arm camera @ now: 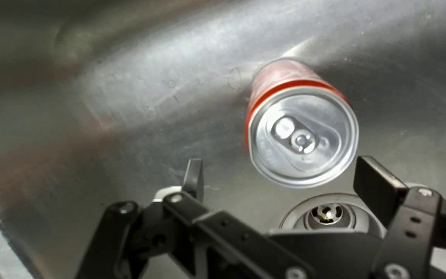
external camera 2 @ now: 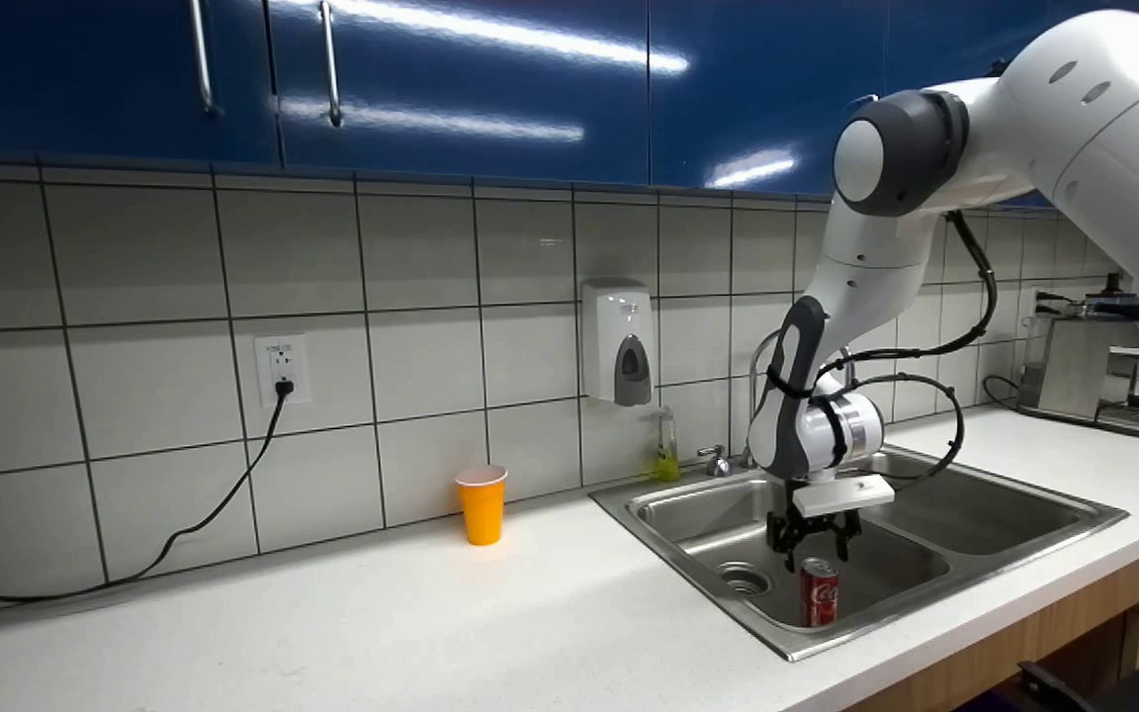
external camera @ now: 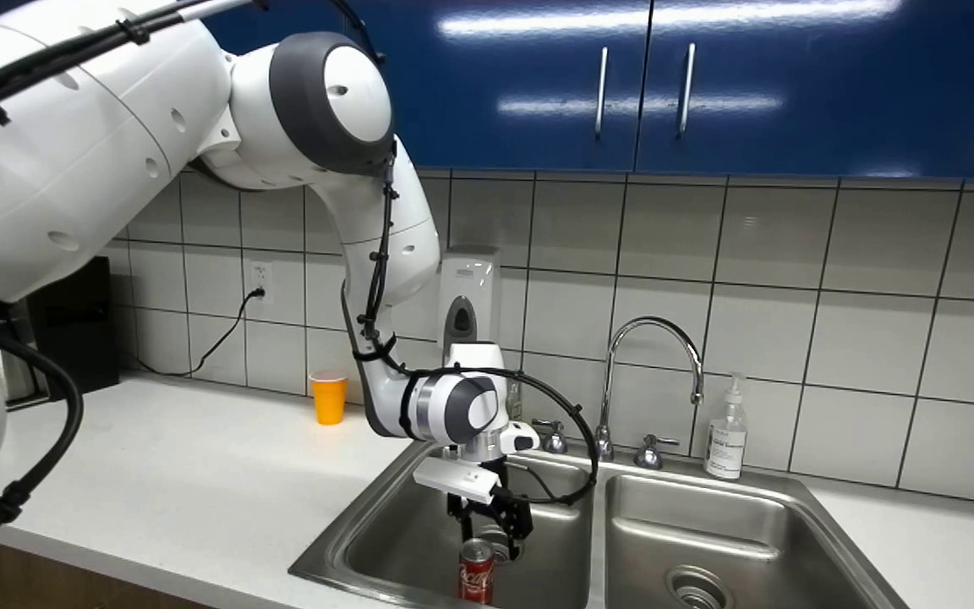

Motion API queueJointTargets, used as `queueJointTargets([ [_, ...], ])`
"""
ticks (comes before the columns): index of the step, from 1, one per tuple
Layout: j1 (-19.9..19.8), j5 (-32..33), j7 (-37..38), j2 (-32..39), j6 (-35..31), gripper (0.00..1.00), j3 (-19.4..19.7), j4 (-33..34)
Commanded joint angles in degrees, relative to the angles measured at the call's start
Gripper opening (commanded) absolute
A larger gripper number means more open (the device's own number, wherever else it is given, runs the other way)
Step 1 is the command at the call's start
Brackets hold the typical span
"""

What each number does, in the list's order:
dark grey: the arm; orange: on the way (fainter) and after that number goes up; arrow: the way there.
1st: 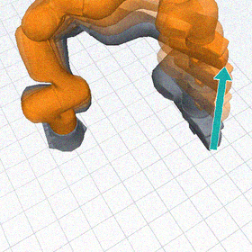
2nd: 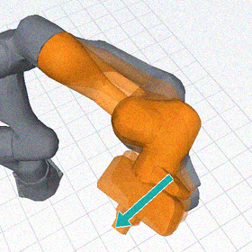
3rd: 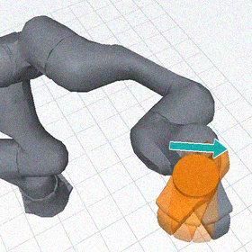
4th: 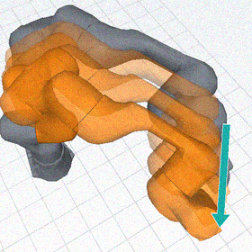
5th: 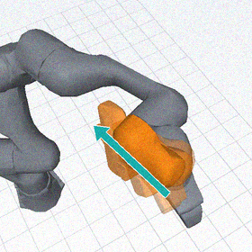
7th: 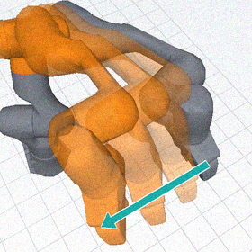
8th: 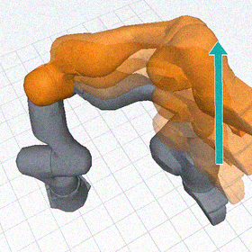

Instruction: Pick up the Coca-Cola soda can and put it inside the sink

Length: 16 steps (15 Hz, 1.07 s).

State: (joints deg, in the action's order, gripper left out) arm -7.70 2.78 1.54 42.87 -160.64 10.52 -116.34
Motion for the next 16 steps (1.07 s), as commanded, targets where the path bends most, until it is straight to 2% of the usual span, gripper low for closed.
queueJointTargets([
  [1, -0.86, 0.24, -1.87, -3.05, 1.09, 1.0, -0.52, -1.1],
  [8, -0.46, 1.13, -2.89, -7.25, 2.67, 1.0, 0.12, -3.05],
  [16, -2.59, 3.55, -12.5, -15.61, 9.15, 1.0, -1.2, -7.78],
])
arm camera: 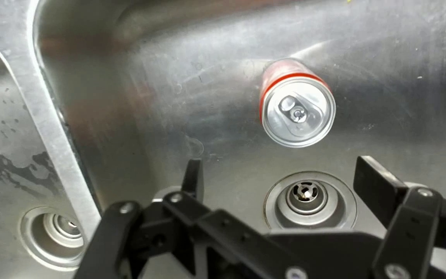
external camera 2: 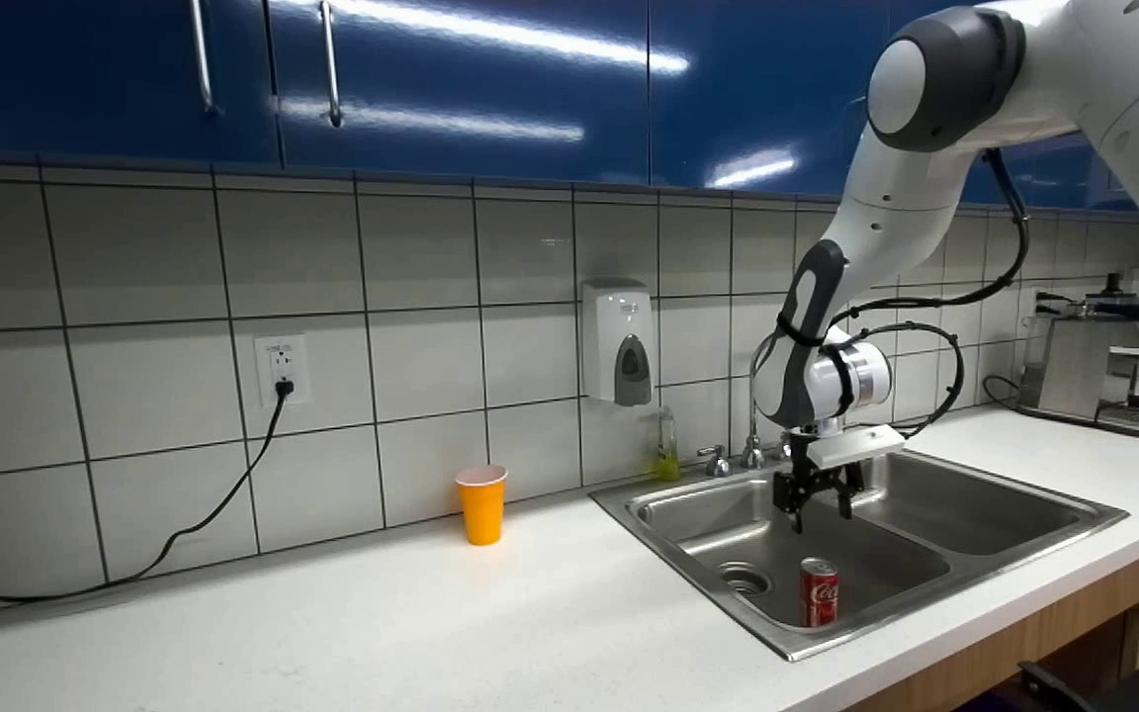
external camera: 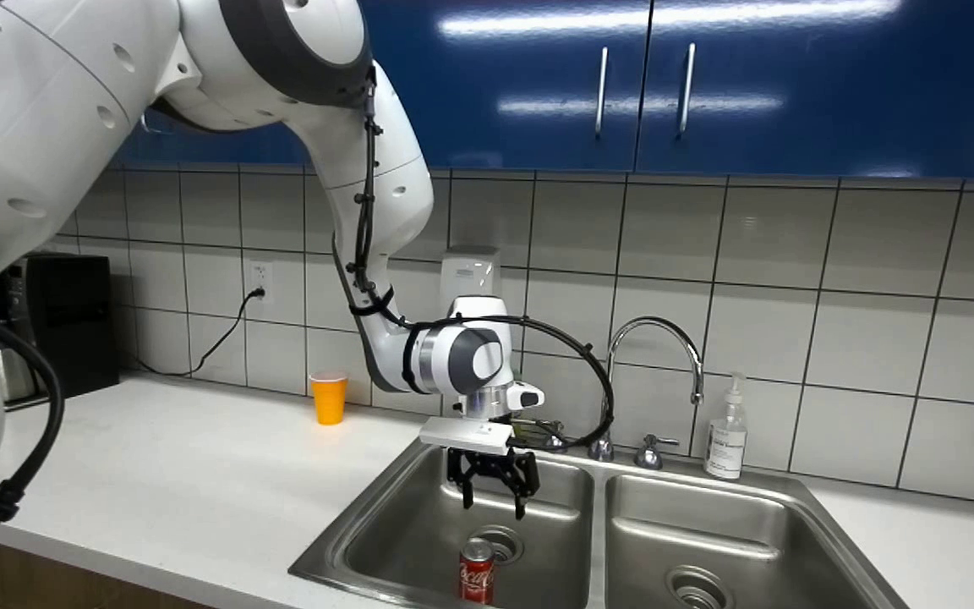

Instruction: Pick up the Coca-Cola soda can and put it inside the sink

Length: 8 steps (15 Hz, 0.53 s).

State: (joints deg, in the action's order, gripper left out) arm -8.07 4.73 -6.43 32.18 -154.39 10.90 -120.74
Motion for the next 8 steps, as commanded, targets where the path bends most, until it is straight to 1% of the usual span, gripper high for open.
queueJointTargets([
  [1, -2.08, 2.0, -5.4, -6.03, 3.27, 1.0, -1.42, -4.34],
  [8, -2.54, 3.24, -9.5, -13.36, 4.36, 1.0, -1.06, -11.05],
])
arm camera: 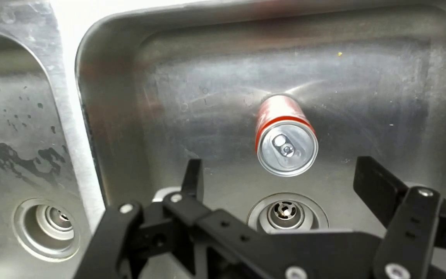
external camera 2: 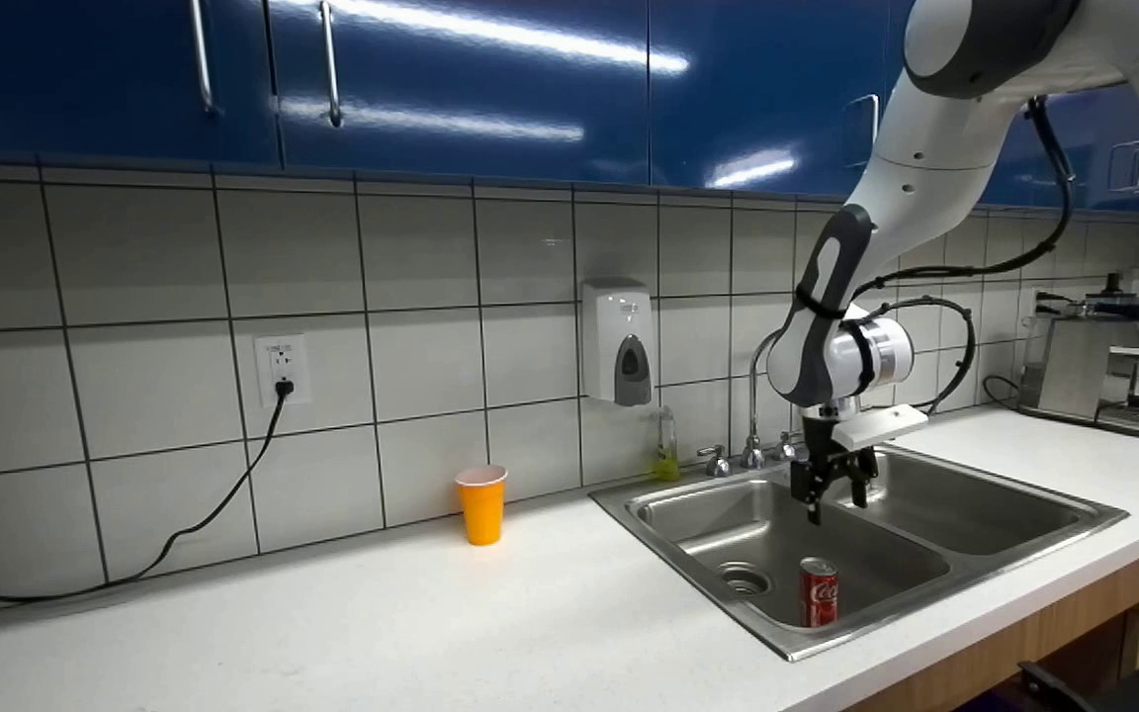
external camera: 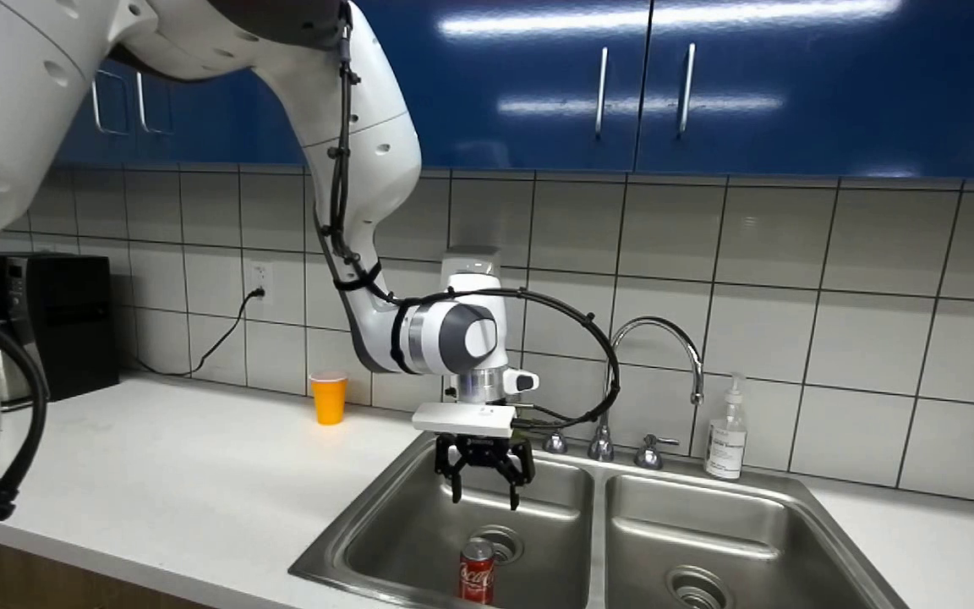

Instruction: Pick up the Coca-Cola soda can and put it inside the sink

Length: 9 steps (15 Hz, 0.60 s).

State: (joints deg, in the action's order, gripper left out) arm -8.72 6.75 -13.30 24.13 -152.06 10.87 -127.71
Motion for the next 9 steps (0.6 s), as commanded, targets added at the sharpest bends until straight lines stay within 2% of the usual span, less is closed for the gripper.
queueJointTargets([
  [1, -1.88, 1.4, -2.85, -6.24, 2.13, 1.0, -0.84, -5.08],
  [9, -2.11, 4.19, -4.42, -14.91, 3.97, 1.0, 0.36, -13.4],
])
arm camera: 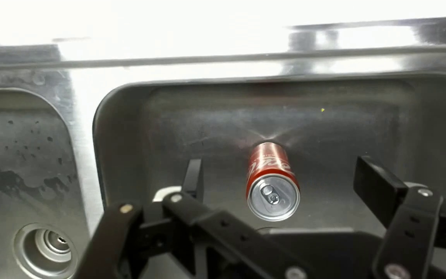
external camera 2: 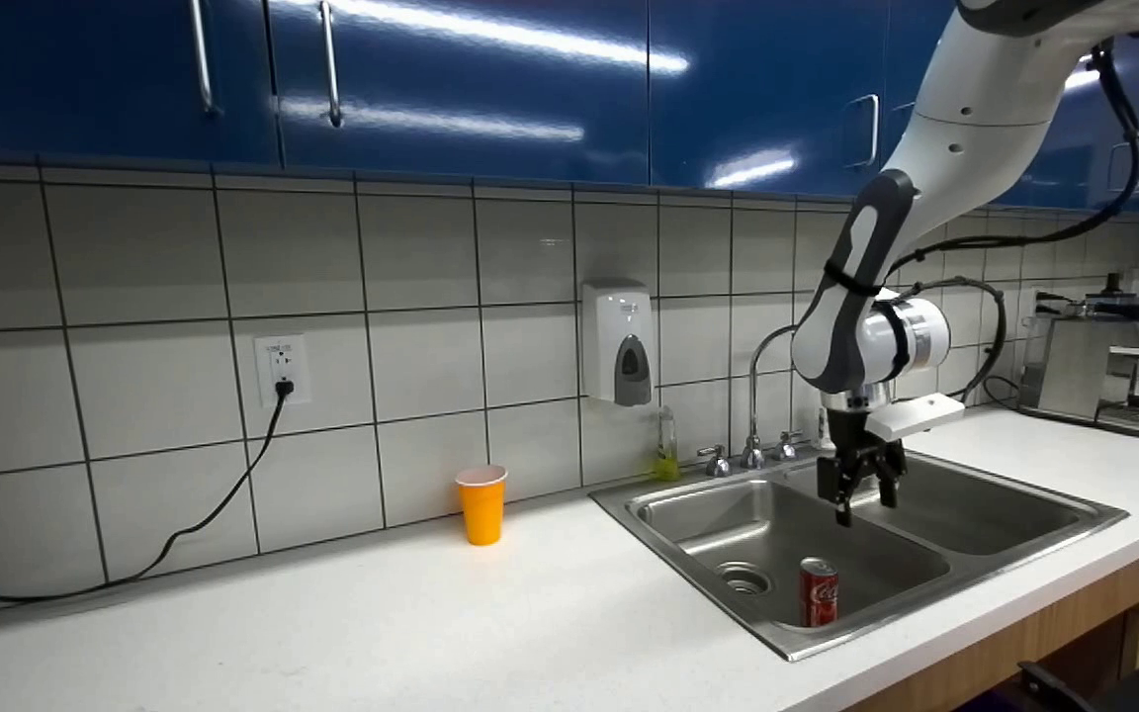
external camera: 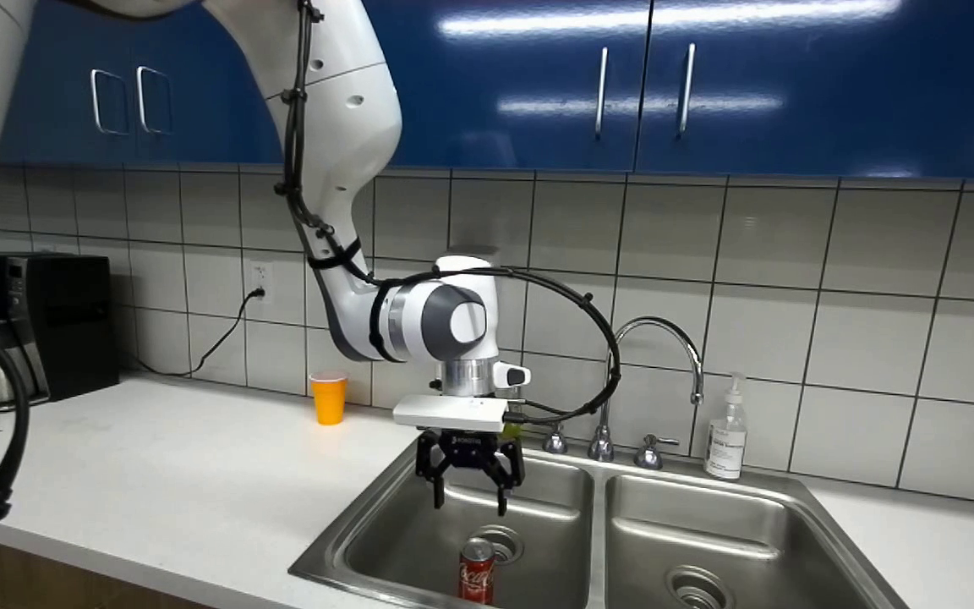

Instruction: Pick up the Coca-Cola soda can and put it inside the sink

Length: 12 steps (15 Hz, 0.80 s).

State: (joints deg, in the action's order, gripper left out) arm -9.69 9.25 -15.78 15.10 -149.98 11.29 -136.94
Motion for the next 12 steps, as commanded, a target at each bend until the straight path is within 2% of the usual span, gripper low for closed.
queueJointTargets([
  [1, -1.12, 2.13, -1.93, -7.1, 1.98, 1.0, 0.15, -5.2],
  [5, -0.83, 4.32, -1.0, -12.06, 4.23, 1.0, 1.17, -8.55],
  [6, -0.66, 2.57, -0.49, -7.33, 1.71, 1.0, 0.38, -5.96],
  [12, -0.66, 3.18, -0.54, -10.33, 2.85, 1.0, 0.77, -7.91],
])
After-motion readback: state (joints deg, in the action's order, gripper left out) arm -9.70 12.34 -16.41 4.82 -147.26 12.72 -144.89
